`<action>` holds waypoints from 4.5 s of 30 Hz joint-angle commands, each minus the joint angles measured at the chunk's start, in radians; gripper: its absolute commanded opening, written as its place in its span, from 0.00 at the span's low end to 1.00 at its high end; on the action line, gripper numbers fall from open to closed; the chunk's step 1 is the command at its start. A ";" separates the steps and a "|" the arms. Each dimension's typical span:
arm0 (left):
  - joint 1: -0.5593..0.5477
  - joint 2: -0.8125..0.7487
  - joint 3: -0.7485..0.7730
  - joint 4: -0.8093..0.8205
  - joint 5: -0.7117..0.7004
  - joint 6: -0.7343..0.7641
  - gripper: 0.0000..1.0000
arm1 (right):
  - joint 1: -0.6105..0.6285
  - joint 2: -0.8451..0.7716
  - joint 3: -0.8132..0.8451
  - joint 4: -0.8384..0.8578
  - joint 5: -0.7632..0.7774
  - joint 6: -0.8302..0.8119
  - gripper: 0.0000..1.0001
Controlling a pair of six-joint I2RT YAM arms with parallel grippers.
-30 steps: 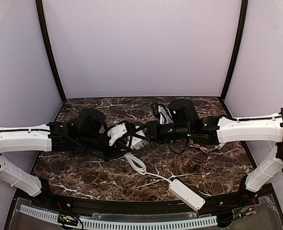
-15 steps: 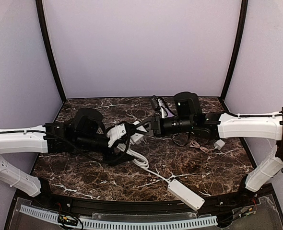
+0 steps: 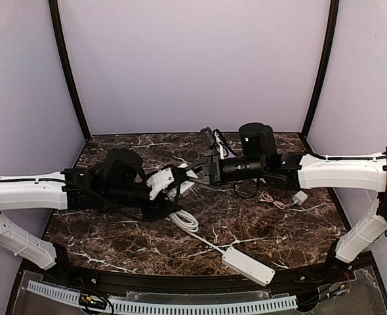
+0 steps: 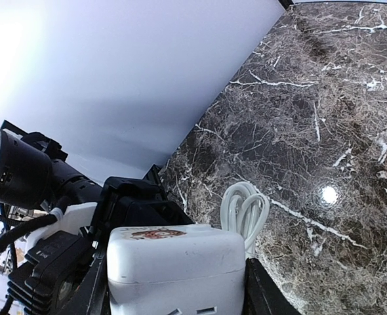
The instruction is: Pull the plug off the socket
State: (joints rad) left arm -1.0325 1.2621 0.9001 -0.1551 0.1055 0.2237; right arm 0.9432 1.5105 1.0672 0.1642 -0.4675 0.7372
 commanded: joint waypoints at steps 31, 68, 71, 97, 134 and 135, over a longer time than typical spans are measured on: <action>-0.004 -0.118 -0.047 0.056 -0.031 0.030 0.01 | -0.014 -0.091 0.027 -0.138 0.170 -0.113 0.00; 0.080 -0.095 -0.004 0.004 0.190 0.010 0.01 | -0.081 -0.146 -0.041 -0.071 0.006 -0.162 0.00; 0.081 -0.085 -0.001 0.001 0.185 0.011 0.01 | -0.082 -0.176 -0.079 -0.039 0.138 -0.044 0.00; 0.081 -0.060 0.006 -0.010 0.195 0.010 0.01 | -0.080 -0.258 -0.087 -0.032 0.225 -0.091 0.00; 0.106 -0.047 0.023 -0.026 0.248 0.008 0.01 | -0.083 -0.174 -0.021 -0.194 0.386 0.000 0.00; 0.107 -0.048 0.023 -0.026 0.252 0.007 0.01 | -0.083 -0.174 -0.027 -0.174 0.350 -0.019 0.00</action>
State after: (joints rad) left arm -0.9329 1.2606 0.9268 -0.0650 0.3092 0.2543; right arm 0.9257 1.3422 1.0512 -0.0242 -0.3290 0.7944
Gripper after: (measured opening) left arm 0.129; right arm 0.436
